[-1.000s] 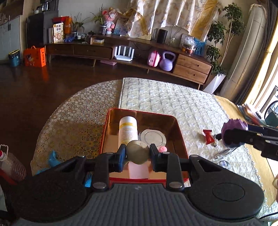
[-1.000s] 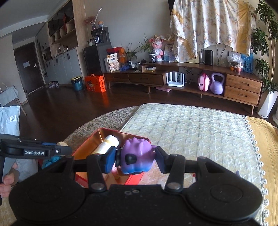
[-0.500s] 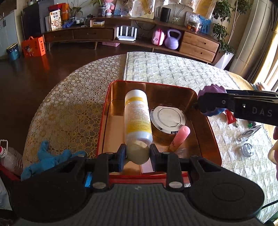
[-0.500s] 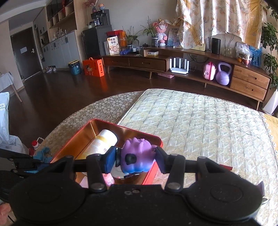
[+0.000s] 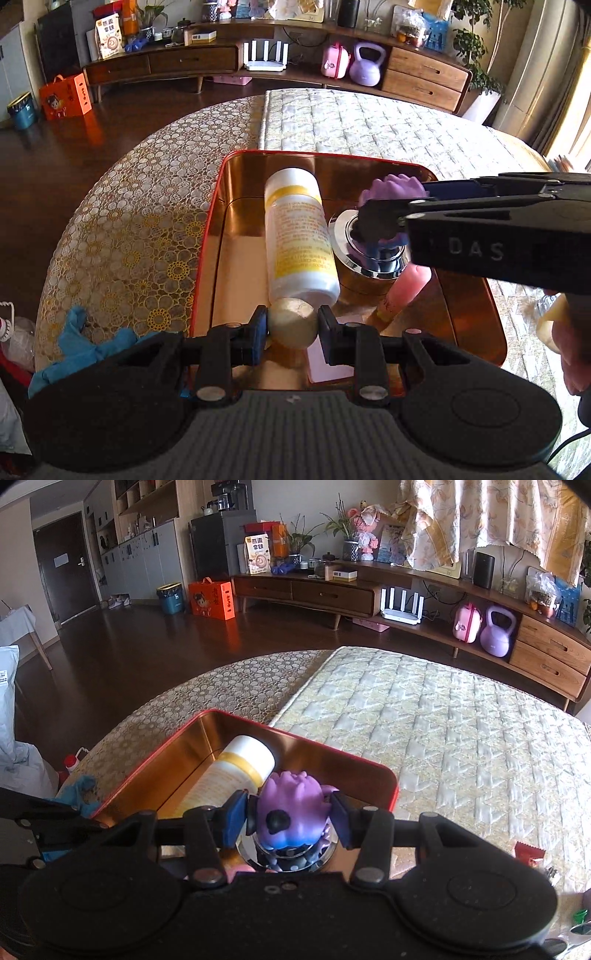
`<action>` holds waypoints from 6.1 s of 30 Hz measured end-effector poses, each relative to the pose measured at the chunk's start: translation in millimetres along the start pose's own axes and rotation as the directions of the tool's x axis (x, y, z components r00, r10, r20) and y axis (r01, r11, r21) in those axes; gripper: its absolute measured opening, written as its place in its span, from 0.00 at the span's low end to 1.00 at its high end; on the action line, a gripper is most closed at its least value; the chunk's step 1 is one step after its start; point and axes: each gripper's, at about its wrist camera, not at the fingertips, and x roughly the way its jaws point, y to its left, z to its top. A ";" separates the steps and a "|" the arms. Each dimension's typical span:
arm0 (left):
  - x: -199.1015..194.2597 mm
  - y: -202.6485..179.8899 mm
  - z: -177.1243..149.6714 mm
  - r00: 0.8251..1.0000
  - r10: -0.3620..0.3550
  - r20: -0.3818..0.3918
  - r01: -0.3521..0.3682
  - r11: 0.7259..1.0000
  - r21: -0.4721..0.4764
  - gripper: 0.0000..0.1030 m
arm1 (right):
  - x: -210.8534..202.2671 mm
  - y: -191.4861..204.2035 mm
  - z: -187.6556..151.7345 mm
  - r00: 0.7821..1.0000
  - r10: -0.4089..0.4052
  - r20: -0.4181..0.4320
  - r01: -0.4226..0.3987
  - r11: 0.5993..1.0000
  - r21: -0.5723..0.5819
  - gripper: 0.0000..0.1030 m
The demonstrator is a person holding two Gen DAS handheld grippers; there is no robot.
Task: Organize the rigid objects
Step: 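Carry the ball and purple toy to the red tin and release them inside, then withdraw both tools from the tin back over the table, then grasp the clear round container with the left tool while the right tool grasps the white sunglasses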
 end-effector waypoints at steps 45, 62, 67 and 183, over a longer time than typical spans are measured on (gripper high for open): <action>-86.8 -59.3 -24.4 0.993 -0.060 0.101 0.057 0.998 0.028 0.63 | -156.3 -37.2 -55.6 0.998 -0.033 0.056 0.023 0.985 0.170 0.74; -100.5 -129.1 -33.9 0.982 -0.152 0.115 0.142 0.986 0.090 0.78 | -227.9 -100.4 -112.9 0.989 -0.139 0.051 0.121 0.957 0.264 0.98; -98.1 -151.0 -34.6 0.979 -0.160 0.124 0.146 0.982 0.117 0.81 | -241.7 -125.0 -129.2 0.984 -0.176 0.038 0.158 0.945 0.285 1.00; 7.4 -206.0 -74.5 0.966 -0.239 0.098 0.217 0.957 0.195 0.52 | -79.1 -172.6 -122.7 0.982 -0.059 -0.180 0.041 0.994 -0.103 0.24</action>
